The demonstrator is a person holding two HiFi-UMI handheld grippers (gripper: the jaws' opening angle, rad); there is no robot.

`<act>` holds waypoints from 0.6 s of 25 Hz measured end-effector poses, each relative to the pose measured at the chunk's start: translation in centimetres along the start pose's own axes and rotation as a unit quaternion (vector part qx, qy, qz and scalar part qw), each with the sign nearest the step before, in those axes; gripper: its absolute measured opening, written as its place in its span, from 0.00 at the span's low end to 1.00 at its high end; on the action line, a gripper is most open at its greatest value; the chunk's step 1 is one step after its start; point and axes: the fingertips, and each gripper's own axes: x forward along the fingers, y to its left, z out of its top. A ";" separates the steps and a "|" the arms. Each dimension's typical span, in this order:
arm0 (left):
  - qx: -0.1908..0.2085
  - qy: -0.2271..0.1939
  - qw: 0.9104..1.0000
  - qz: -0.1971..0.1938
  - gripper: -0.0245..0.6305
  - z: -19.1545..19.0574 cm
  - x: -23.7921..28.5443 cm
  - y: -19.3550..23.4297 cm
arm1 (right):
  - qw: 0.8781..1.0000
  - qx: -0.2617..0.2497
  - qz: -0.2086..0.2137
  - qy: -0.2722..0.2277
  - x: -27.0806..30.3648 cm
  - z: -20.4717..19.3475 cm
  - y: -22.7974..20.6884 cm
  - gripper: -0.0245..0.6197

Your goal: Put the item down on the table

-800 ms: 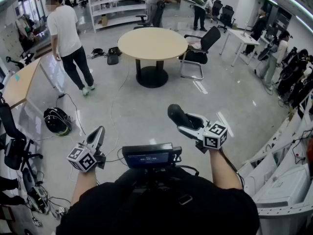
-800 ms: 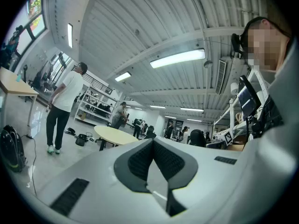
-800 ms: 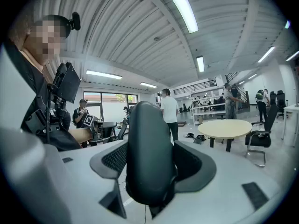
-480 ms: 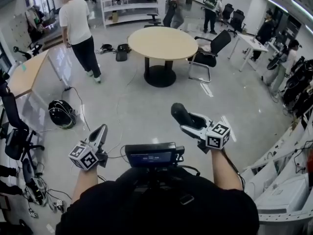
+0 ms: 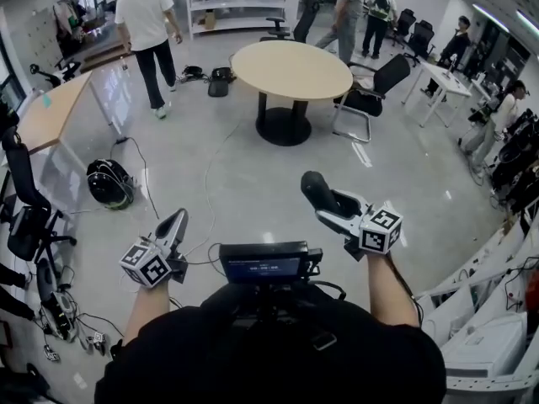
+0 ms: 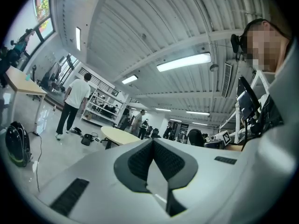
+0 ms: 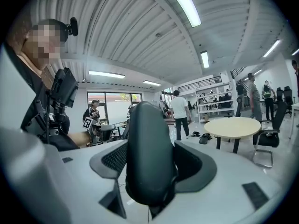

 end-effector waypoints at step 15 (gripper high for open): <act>-0.014 0.024 1.000 -0.011 0.04 -2.0 7.2 0.2 | 1.000 0.008 -0.013 0.015 -1.1 -0.6 -6.7 0.52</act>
